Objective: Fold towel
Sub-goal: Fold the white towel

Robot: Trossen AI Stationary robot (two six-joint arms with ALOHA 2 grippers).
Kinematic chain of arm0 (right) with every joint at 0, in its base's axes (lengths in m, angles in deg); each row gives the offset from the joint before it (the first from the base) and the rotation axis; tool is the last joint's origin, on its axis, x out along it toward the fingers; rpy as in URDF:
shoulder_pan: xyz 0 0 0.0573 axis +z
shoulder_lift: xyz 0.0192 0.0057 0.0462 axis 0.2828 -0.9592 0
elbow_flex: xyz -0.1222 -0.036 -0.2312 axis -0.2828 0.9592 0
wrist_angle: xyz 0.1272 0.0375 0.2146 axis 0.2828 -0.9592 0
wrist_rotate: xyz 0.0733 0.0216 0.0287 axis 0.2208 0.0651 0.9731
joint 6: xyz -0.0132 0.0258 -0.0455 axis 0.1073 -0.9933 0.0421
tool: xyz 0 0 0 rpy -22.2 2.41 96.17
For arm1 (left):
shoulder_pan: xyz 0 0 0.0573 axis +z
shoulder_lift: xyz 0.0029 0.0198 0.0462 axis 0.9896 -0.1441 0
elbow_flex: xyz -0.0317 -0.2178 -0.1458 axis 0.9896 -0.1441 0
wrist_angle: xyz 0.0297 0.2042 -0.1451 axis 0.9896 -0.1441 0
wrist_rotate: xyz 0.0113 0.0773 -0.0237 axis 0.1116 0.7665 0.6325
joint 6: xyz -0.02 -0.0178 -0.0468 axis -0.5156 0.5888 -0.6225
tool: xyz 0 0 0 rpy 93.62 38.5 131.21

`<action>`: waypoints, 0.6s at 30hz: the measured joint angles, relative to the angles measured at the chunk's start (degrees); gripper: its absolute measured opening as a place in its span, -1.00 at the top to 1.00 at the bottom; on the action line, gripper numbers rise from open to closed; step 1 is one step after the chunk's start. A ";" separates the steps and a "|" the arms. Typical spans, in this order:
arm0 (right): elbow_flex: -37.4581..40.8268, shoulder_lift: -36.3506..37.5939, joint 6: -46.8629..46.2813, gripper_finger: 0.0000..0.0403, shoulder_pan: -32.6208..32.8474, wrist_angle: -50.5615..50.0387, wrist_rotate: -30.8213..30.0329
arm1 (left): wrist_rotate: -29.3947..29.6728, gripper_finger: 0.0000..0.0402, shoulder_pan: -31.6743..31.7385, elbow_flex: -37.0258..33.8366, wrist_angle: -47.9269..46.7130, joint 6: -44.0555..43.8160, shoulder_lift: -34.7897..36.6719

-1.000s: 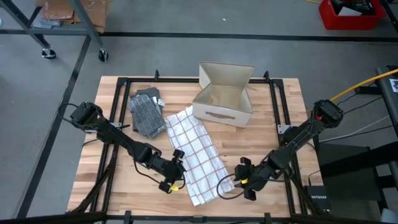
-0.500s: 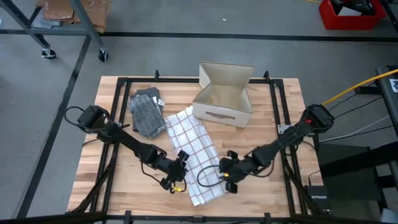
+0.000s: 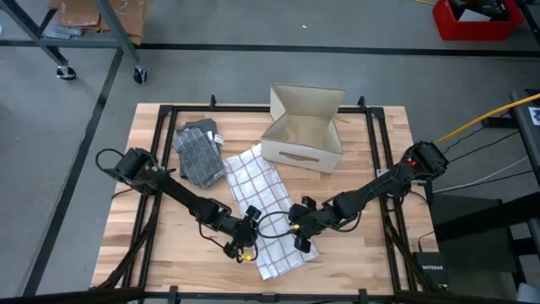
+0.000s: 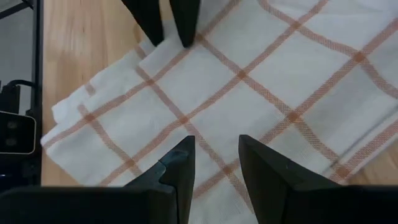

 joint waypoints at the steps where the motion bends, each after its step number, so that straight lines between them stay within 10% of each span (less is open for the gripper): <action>1: 0.00 0.00 0.00 0.37 -0.01 0.13 0.00 | 0.00 0.19 -0.03 0.00 0.04 0.45 -0.62; 18: 0.02 0.00 11.88 0.37 0.11 -1.83 3.72 | 0.11 0.19 -1.22 0.50 -18.54 0.69 -1.09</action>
